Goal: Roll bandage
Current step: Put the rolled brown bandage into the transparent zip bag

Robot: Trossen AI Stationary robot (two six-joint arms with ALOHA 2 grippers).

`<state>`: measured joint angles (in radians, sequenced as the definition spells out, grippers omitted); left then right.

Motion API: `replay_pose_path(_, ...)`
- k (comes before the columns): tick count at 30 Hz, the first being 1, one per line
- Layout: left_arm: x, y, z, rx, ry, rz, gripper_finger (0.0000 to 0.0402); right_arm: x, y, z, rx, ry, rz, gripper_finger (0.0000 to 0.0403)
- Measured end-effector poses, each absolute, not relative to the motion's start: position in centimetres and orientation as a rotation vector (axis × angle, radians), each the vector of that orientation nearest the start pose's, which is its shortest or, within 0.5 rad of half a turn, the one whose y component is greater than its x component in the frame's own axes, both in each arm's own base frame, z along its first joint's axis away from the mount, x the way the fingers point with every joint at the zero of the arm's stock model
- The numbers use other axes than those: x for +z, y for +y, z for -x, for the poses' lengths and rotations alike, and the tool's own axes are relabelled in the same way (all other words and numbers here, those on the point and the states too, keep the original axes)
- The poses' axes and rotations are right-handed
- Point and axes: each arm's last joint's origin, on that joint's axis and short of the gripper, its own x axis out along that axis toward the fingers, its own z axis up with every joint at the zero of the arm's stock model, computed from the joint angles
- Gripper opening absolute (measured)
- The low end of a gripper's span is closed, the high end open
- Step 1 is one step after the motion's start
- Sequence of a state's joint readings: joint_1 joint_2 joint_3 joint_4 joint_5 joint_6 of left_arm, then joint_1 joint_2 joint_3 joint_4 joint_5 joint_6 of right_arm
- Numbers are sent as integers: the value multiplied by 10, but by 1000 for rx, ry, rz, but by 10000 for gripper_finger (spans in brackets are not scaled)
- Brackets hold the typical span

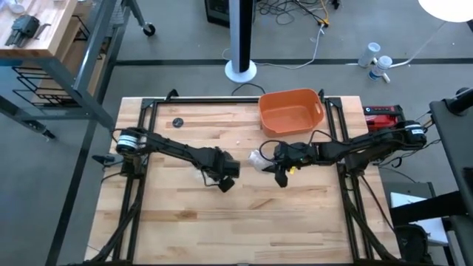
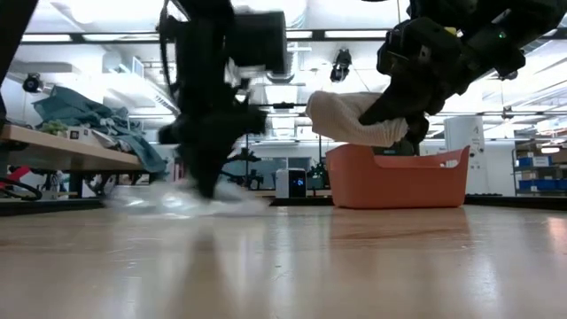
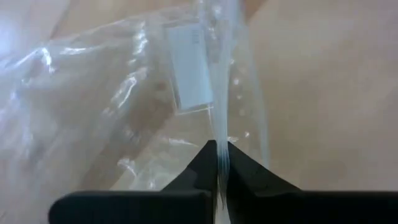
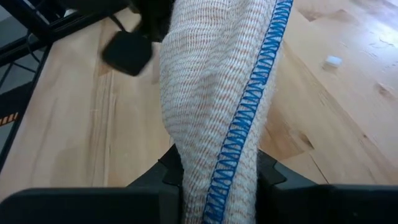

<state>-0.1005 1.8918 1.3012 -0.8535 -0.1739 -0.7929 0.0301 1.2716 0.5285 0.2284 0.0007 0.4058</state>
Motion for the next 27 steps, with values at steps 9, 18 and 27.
replay_pose_path(9, 238, -20, -350, 645, 871, 452, 1, 197, 16, -249, -25, 425, -387, 81)
replay_pose_path(18, 245, -17, -363, 636, 716, 428, 0, 205, 22, -253, -30, 334, -375, 81)
replay_pose_path(27, 250, -28, -379, 556, 578, 311, 0, 199, 20, -251, -130, 381, -431, 81)
